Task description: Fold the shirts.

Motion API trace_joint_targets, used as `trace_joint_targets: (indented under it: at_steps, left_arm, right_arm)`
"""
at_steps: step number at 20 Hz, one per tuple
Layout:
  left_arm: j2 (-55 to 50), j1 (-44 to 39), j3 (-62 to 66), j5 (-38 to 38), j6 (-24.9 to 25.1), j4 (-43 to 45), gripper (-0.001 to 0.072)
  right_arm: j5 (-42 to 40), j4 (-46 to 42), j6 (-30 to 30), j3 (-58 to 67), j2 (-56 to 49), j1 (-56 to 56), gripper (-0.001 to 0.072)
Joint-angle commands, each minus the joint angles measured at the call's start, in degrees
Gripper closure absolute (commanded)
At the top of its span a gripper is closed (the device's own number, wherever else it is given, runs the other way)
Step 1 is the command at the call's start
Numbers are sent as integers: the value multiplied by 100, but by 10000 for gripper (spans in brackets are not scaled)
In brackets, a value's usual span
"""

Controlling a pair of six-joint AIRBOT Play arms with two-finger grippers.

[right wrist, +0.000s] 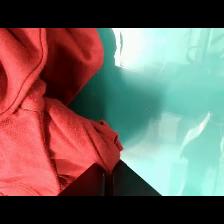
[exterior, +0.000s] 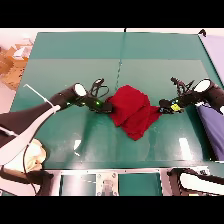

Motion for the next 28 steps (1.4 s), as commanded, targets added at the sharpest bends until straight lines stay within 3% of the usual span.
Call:
trace_joint_targets:
  at_steps: [1, 2, 3, 6, 9, 11, 14, 17, 23, 28]
  left_arm:
    - [-232, -153, -13, 356, 66, -83, 340]
    - [-227, -153, 11, 345, 74, -81, 634]
    - [-223, -153, 81, 284, 74, -74, 689]
    - [-181, -9, 632, -413, -15, 522, 690]
    - [332, 573, 968, -1200, -949, 2411, 690]
    - [824, 1211, 968, -1845, -1161, 3276, 690]
    - [1375, 2203, 968, -2514, -1128, 3462, 690]
    - [1641, 2653, 970, -2601, -1001, 3427, 689]
    - [1692, 2693, 975, -2682, -743, 4170, 689]
    - [1862, 2691, 1722, -2671, -728, 4168, 690]
  right_arm:
    - [4, -24, -7, 7, 4, -11, 693]
    - [4, -24, -7, 7, 4, -13, 693]
    - [4, -28, -7, 7, 4, -24, 694]
    - [13, -94, -4, 76, 11, -92, 693]
    - [118, -339, 92, 299, 63, -485, 694]
    - [149, -431, 192, 409, 85, -885, 694]
    - [133, -304, 208, 450, 87, -1311, 694]
    - [28, -179, 208, 452, 90, -1344, 694]
    - [-157, -214, 221, 938, 90, -1478, 694]
    - [365, 133, 254, 2179, 332, -1558, 695]
